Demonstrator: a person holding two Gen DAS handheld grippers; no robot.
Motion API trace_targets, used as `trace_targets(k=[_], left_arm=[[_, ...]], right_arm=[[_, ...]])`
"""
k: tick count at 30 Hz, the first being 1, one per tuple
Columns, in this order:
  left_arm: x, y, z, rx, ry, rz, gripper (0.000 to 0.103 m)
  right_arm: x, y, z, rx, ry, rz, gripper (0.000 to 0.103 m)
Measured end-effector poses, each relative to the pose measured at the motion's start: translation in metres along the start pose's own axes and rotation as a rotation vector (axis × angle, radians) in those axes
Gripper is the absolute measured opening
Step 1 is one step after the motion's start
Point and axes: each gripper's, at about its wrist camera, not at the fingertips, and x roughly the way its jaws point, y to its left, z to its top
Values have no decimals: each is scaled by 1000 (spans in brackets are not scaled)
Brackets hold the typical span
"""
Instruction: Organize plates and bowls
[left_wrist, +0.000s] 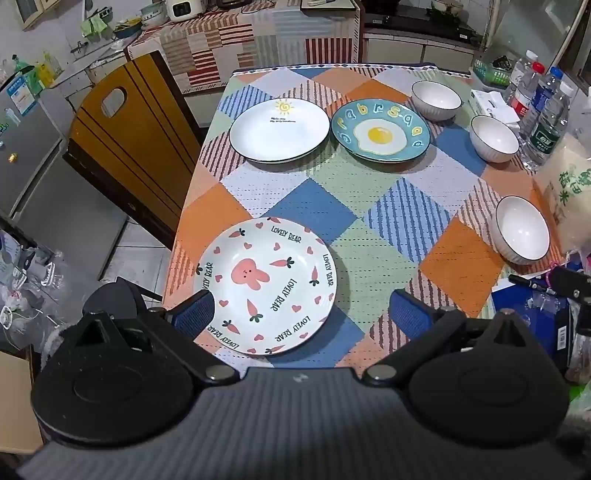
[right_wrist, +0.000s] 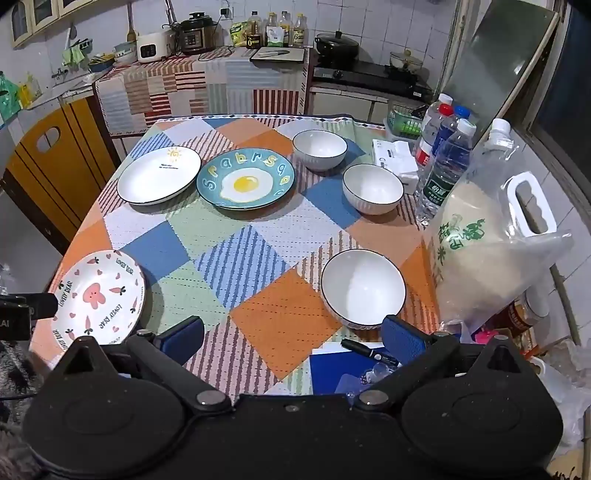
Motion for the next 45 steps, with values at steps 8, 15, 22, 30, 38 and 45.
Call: trace_targets(k=[8,15,22,30,38,45], left_arm=[[18,7,-4,4,35,-1,103],[7,4,-5,7,7,-7,103],[3,4,-8,4,-2,-5,103],[-6,2,-11,22,-15,-25,103],[-6,3,-12,27,-10,-17,103],[-3,6,-13,16,-5,-15,103]], right_arm=[[-1,5,-1,-2,-17,14,103],[3,6,-3,-4,-27,-36,103],[0,3,-6,-2,-31,-36,103],[1,3,-6,-3,-28,-28,103],[5,2,-10,-1,-9,-32,103],[7,4,-10,-6,-3,-30,103]])
